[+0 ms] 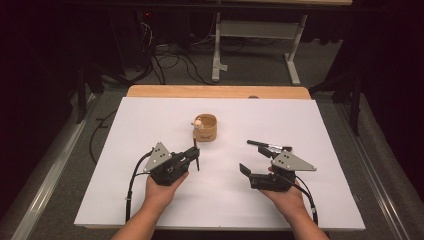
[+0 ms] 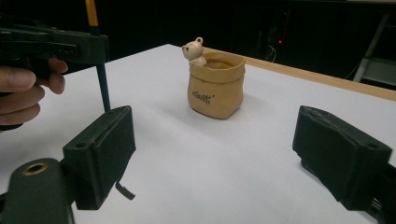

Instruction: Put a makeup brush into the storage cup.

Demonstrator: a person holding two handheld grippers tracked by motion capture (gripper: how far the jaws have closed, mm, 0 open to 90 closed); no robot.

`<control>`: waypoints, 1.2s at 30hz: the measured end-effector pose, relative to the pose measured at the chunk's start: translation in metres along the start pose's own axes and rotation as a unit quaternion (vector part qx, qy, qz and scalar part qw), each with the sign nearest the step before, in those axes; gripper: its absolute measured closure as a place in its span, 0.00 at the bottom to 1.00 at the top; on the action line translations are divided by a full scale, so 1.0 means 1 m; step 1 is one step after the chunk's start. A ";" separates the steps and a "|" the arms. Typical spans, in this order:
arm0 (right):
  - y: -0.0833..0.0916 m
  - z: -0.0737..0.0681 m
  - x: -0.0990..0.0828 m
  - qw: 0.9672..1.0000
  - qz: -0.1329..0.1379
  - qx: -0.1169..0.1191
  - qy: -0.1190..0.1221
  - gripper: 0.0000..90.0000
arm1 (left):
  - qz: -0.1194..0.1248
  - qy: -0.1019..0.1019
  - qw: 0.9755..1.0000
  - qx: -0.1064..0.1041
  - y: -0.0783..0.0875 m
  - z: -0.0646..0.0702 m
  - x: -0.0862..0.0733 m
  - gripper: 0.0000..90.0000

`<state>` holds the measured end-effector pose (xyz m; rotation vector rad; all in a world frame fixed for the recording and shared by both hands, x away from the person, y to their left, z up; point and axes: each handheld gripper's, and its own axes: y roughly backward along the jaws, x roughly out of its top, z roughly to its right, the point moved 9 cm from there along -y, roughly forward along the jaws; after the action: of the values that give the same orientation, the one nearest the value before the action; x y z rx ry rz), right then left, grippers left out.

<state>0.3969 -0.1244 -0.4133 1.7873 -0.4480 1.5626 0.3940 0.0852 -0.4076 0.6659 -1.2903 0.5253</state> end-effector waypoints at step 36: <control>0.015 0.020 -0.013 0.999 -0.014 -0.031 -0.006 0.01 | 0.013 0.005 0.998 0.057 -0.002 -0.036 0.022 0.92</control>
<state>0.3984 -0.1514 -0.4219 1.7492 -0.4709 1.5044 0.4251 0.1091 -0.3915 0.7416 -1.2687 0.6260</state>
